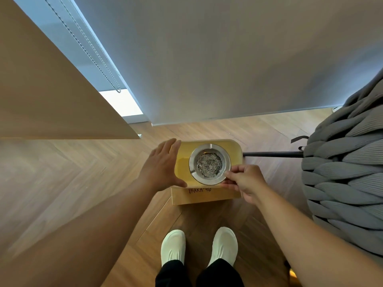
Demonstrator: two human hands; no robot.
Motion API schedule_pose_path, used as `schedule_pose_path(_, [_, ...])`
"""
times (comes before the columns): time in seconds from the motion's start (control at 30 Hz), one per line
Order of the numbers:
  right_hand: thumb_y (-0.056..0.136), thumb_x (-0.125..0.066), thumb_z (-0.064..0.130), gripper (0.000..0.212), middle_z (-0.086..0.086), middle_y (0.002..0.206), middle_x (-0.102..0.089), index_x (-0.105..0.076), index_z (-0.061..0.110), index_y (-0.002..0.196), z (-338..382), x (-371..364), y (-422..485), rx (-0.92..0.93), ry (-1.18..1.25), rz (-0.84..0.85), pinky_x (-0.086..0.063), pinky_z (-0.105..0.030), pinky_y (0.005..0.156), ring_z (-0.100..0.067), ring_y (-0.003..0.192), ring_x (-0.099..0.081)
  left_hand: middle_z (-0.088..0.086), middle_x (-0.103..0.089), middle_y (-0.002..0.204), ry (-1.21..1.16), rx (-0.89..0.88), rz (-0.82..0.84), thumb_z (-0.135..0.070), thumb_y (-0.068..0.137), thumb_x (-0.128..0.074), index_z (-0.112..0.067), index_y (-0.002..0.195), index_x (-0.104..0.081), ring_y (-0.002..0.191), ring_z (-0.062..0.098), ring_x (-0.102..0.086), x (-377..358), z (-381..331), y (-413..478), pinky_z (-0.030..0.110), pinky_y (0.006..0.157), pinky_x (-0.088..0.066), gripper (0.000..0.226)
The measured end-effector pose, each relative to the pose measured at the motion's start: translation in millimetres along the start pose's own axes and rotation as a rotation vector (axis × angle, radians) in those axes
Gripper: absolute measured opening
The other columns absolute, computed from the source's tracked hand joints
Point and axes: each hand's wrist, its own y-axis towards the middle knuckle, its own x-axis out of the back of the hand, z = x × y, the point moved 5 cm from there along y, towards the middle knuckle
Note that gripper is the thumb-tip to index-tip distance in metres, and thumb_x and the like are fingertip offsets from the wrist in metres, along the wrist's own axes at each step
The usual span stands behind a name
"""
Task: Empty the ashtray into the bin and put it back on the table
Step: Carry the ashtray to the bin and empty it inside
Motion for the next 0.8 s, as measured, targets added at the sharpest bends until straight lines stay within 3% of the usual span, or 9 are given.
schedule_pose_path(0.23, [0.088, -0.066, -0.006, 0.011, -0.023, 0.089, -0.065, -0.059, 0.001, 0.091, -2, 0, 21, 0.032, -0.054, -0.039, -0.063, -0.035, 0.057, -0.024, 0.058, -0.069, 0.007, 0.012, 0.166, 0.123, 0.046, 0.123, -0.070, 0.044, -0.085, -0.014, 0.154, 0.015, 0.152, 0.026, 0.007, -21, 19, 13, 0.042, 0.122, -0.007, 0.159])
schedule_pose_path(0.37, [0.089, -0.066, -0.005, 0.011, -0.021, 0.087, -0.066, -0.060, -0.001, 0.097, 3, -3, 26, 0.059, -0.076, -0.065, -0.062, -0.033, 0.055, -0.022, 0.056, -0.069, 0.007, 0.016, 0.165, 0.132, 0.049, 0.160, -0.070, 0.044, -0.085, -0.013, 0.153, 0.019, 0.152, 0.026, 0.007, -28, 18, 15, 0.041, 0.121, -0.007, 0.160])
schedule_pose_path(0.53, [0.089, -0.067, -0.003, 0.013, -0.019, 0.081, -0.068, -0.060, 0.008, 0.087, 10, 0, 26, 0.136, -0.107, -0.126, -0.063, -0.034, 0.060, -0.023, 0.057, -0.069, 0.008, 0.014, 0.165, 0.144, 0.042, 0.163, -0.070, 0.045, -0.085, -0.013, 0.153, 0.018, 0.153, 0.026, 0.005, -27, 18, 18, 0.040, 0.121, -0.008, 0.159])
schedule_pose_path(0.63, [0.089, -0.068, 0.000, 0.005, -0.017, 0.080, -0.069, -0.065, 0.004, 0.091, 17, 1, 22, 0.225, -0.213, -0.187, -0.063, -0.034, 0.063, -0.020, 0.055, -0.071, 0.008, 0.013, 0.165, 0.136, 0.042, 0.165, -0.069, 0.045, -0.085, -0.013, 0.153, 0.018, 0.153, 0.026, 0.004, -27, 19, 18, 0.040, 0.121, -0.009, 0.159])
schedule_pose_path(0.73, [0.088, -0.070, 0.007, 0.017, -0.013, 0.083, -0.072, -0.064, 0.018, 0.076, 27, -1, 16, 0.380, -0.404, -0.235, -0.062, -0.029, 0.066, -0.023, 0.069, -0.073, 0.007, 0.014, 0.165, 0.128, 0.043, 0.164, -0.068, 0.046, -0.085, -0.014, 0.153, 0.019, 0.152, 0.026, 0.004, -27, 20, 18, 0.040, 0.121, -0.008, 0.159])
schedule_pose_path(0.8, [0.088, -0.071, 0.010, 0.018, 0.000, 0.077, -0.069, -0.063, 0.021, 0.075, 33, -6, 9, 0.540, -0.590, -0.240, -0.057, -0.026, 0.070, -0.018, 0.076, -0.067, 0.007, 0.014, 0.165, 0.128, 0.041, 0.164, -0.068, 0.046, -0.085, -0.014, 0.152, 0.020, 0.152, 0.026, 0.005, -28, 20, 18, 0.040, 0.121, -0.008, 0.158])
